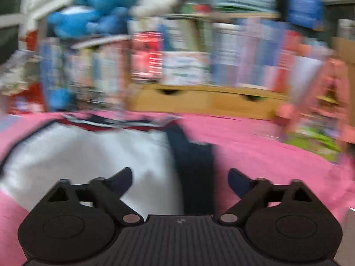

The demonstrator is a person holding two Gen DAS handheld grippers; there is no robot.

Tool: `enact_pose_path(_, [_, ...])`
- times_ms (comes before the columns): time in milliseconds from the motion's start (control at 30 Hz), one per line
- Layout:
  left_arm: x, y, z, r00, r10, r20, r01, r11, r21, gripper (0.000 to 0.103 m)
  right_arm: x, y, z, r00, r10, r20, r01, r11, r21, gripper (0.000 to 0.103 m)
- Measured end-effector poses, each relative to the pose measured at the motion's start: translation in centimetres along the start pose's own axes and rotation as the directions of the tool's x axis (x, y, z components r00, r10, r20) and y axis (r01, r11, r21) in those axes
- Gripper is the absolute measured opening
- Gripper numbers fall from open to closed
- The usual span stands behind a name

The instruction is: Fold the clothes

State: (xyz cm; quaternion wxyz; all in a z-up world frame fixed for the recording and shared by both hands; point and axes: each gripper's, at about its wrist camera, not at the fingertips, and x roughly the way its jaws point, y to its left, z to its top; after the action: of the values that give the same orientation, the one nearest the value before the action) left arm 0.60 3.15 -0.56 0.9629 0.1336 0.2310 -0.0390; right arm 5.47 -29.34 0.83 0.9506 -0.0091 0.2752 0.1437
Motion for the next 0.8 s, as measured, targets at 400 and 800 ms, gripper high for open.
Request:
enact_pose_path(400, [7.7, -2.6, -1.5, 0.994, -0.038, -0.098, 0.034, 0.998, -0.045, 0.064, 7.8, 2.1, 0.2, 0.99, -0.071, -0.119, 0.068, 0.997, -0.032, 0.047])
enact_pose_path(800, [7.9, -3.2, -1.5, 0.995, -0.01, -0.1, 0.01, 1.0, -0.001, 0.065, 7.6, 2.1, 3.0, 0.994, -0.083, -0.072, 0.079, 0.995, -0.059, 0.04])
